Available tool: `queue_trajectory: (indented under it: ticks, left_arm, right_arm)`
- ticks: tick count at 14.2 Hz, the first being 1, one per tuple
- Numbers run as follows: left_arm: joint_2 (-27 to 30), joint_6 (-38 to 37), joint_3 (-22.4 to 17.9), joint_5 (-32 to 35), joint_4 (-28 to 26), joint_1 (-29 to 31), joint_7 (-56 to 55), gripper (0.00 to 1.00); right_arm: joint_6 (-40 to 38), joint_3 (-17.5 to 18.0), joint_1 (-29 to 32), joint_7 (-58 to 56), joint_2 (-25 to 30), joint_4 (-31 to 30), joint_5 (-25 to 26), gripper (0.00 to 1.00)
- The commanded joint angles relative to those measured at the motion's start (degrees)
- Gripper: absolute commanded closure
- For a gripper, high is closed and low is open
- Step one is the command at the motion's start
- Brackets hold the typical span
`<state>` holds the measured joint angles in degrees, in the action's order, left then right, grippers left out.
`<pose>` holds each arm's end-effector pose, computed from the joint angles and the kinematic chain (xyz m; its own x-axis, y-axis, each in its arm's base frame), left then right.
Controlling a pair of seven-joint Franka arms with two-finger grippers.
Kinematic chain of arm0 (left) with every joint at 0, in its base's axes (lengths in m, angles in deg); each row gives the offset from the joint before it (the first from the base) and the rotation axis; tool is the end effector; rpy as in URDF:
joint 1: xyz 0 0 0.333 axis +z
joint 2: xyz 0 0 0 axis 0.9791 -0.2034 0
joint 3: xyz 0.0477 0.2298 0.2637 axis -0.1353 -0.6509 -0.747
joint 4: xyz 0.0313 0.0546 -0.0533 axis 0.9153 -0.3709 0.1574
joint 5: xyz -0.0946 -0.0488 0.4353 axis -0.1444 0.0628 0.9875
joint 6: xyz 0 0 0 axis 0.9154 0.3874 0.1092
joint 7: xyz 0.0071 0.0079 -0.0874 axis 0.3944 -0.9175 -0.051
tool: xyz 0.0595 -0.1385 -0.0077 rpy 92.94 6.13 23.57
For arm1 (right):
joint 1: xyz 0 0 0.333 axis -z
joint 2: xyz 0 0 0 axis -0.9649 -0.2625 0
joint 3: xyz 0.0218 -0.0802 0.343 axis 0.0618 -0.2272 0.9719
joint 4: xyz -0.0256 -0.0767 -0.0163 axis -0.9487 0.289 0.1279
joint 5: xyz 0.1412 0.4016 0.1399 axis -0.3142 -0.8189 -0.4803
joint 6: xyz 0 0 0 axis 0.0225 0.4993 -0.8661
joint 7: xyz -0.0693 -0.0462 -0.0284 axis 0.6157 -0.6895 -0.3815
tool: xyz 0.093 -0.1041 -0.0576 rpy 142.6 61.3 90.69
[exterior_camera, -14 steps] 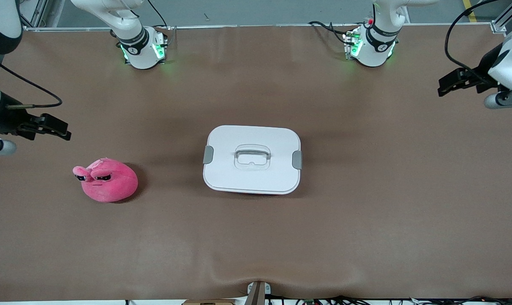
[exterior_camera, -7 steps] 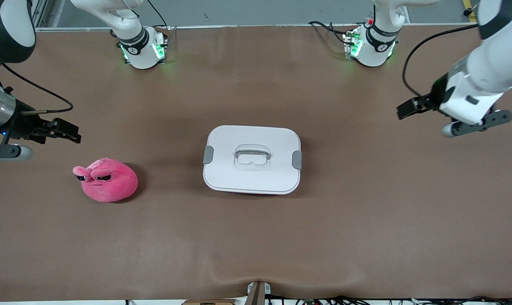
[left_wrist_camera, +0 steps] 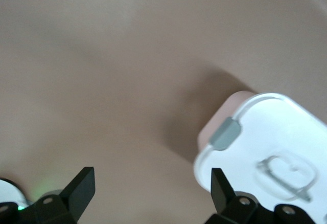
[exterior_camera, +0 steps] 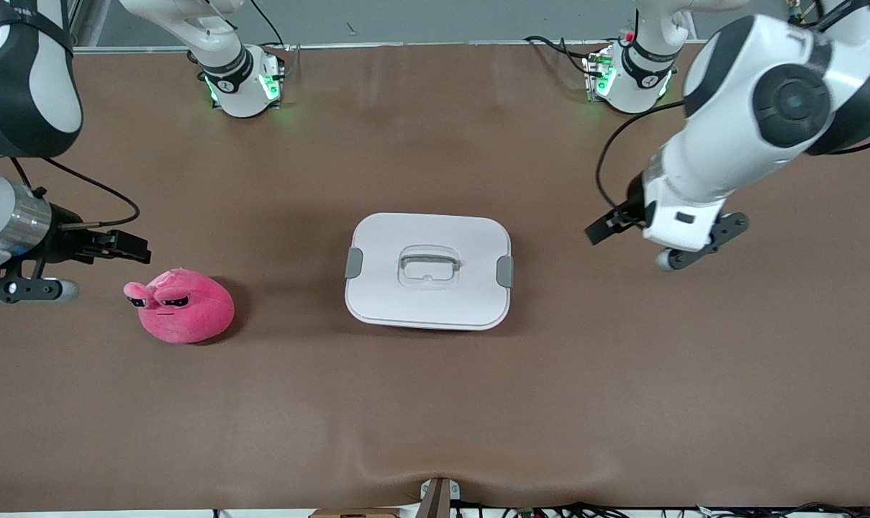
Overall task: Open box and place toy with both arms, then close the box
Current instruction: 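Grasp the lid handle with the left gripper while the right gripper grasps the plush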
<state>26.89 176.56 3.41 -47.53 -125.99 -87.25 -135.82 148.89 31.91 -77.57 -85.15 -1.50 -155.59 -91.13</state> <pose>0.6278 -0.2936 0.5078 0.8318 0.5377 -0.1377 0.5444 -0.8387 0.0137 0.6917 0.0276 0.5124 0.9949 -0.0189 -0.0990 -0.0212 -0.9995 -0.0222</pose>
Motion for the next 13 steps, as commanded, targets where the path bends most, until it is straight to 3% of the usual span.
queue_trajectory:
  ticks: [1, 6, 10, 13]
  left_arm:
    - [-4.45, 1.5, -0.14, -0.11, 4.06, -4.53, -10.63, 0.0]
    - [-9.04, 7.12, -0.23, 1.99, 4.16, -10.96, -27.78, 0.0]
    - [-11.58, 13.26, -0.23, 2.97, 4.07, -14.48, -42.28, 0.0]
    - [-13.6, 17.49, -0.58, 6.2, 4.16, -17.46, -51.78, 0.0]
  right_arm:
    - [0.34, -0.06, 0.68, -0.6, -2.19, 0.87, 0.42, 0.0]
    - [0.69, -0.06, 1.74, -4.44, -4.13, 0.44, 0.68, 0.0]
    - [6.05, 0.02, 2.35, -10.26, -3.78, -3.87, 4.63, 0.0]
    - [8.07, 0.02, 2.35, -10.18, -3.95, -6.24, 4.37, 0.0]
